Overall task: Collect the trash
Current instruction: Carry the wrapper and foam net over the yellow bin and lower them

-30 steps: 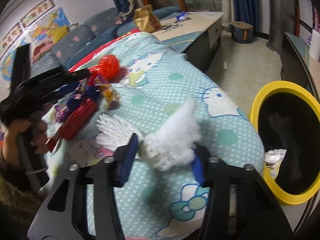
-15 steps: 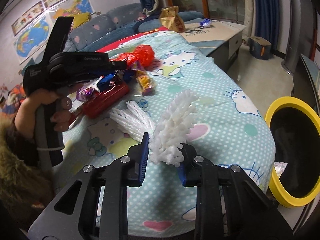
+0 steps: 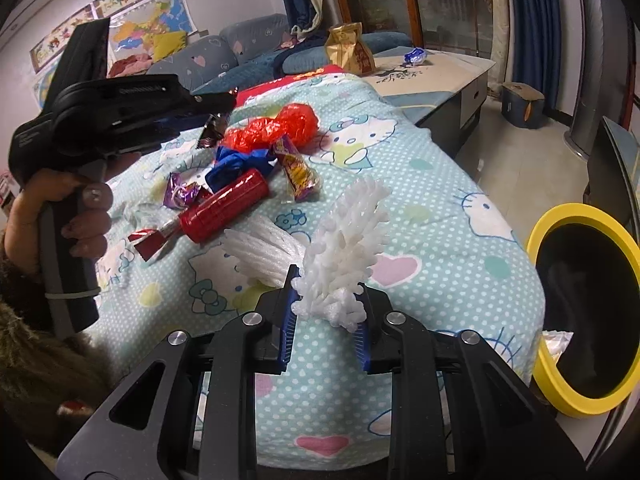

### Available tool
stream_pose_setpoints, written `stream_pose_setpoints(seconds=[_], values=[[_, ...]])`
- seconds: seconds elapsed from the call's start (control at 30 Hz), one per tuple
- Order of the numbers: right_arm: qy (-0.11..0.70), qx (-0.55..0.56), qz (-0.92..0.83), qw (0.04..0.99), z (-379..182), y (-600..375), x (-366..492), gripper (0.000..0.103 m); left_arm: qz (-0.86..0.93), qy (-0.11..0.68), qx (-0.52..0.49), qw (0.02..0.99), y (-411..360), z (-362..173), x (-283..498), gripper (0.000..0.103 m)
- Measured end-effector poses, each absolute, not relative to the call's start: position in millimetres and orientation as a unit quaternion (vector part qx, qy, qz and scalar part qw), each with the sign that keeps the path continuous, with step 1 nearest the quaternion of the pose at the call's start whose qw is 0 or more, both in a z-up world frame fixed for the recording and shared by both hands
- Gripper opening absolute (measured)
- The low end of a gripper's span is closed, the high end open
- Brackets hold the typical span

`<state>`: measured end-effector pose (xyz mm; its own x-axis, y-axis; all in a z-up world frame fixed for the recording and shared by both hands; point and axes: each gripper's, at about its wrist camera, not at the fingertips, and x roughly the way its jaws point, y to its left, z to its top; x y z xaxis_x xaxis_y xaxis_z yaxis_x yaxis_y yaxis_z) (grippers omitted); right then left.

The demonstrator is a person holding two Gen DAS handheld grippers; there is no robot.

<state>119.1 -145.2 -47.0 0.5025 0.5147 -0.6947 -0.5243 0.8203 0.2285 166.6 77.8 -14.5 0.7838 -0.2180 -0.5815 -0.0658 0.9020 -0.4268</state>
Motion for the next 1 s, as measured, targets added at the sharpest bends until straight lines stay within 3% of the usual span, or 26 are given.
stream_pose_setpoints(seconds=[1.0], values=[[0.336, 0.042, 0.19, 0.922, -2, -238, 154, 0.018, -0.141, 0.3, -0.164, 0.929, -2, 21, 158, 0.02]])
